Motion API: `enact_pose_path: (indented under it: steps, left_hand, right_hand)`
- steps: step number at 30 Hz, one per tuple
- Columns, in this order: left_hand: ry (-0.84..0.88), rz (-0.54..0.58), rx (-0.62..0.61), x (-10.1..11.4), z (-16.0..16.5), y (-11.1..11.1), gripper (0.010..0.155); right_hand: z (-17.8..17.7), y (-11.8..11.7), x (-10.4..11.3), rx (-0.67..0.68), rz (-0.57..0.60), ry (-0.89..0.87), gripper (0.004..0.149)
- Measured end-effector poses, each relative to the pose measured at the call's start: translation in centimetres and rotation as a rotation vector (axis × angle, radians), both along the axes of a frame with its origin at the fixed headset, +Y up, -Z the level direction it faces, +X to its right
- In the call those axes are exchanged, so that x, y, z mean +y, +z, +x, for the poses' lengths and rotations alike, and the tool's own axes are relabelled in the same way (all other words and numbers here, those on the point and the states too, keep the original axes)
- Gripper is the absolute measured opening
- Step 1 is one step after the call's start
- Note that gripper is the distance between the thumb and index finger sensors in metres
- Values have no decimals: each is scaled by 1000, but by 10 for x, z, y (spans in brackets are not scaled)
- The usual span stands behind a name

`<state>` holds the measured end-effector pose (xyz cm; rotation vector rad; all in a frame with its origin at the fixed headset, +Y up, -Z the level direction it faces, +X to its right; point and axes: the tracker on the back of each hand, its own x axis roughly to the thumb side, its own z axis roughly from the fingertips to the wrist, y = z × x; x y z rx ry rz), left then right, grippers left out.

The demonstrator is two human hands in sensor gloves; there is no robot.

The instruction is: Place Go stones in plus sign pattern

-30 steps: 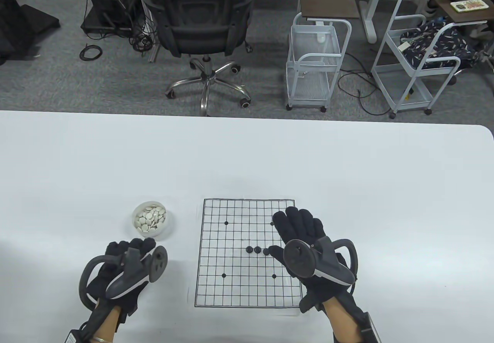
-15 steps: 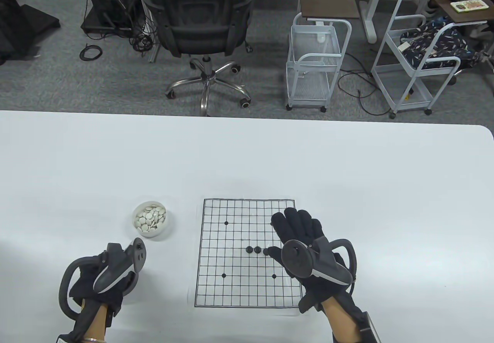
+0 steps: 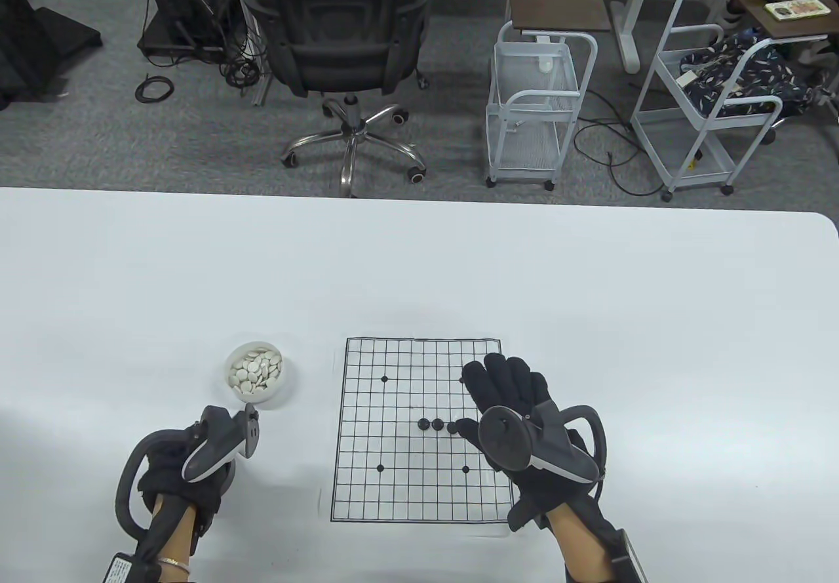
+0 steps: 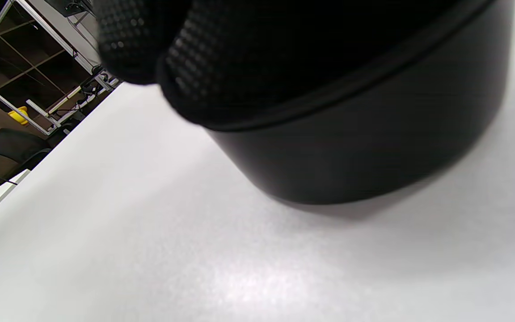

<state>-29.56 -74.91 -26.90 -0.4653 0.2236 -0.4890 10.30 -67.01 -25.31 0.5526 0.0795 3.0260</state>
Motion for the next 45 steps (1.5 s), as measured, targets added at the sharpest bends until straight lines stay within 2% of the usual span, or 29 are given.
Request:
enact_pose_path:
  steps: [6, 13, 15, 18, 22, 24, 29, 34, 40, 45]
  left_hand:
    - [129, 29, 28, 6, -14, 3, 44]
    - [245, 60, 22, 21, -20, 10, 43]
    - [257, 114, -5, 31, -16, 14, 43]
    - [330, 254, -103, 50, -2, 19, 43]
    - [589, 456, -305, 68, 28, 21, 42]
    - [693, 488, -358, 73, 46, 14, 42]
    - [880, 370, -376, 62, 100, -16, 42]
    - [934, 240, -264, 26, 149, -48, 42]
    - [793, 158, -234, -2, 191, -61, 42]
    - [656, 111, -237, -1, 207, -63, 41]
  right_hand:
    - [0, -1, -1, 1, -5, 1, 75]
    - [1, -1, -1, 0, -4, 4, 75]
    - [1, -1, -1, -3, -5, 9, 75]
    - [1, -1, -1, -3, -8, 12, 75]
    - [1, -1, -1, -6, -9, 11, 74]
    - [2, -1, -1, -9, -9, 8, 74]
    - [3, -1, -1, -15, -11, 10, 74]
    - [3, -2, -2, -15, -13, 13, 74]
    - [4, -3, -1, -13, -9, 7, 74]
    - [5, -3, -2, -13, -12, 4, 73]
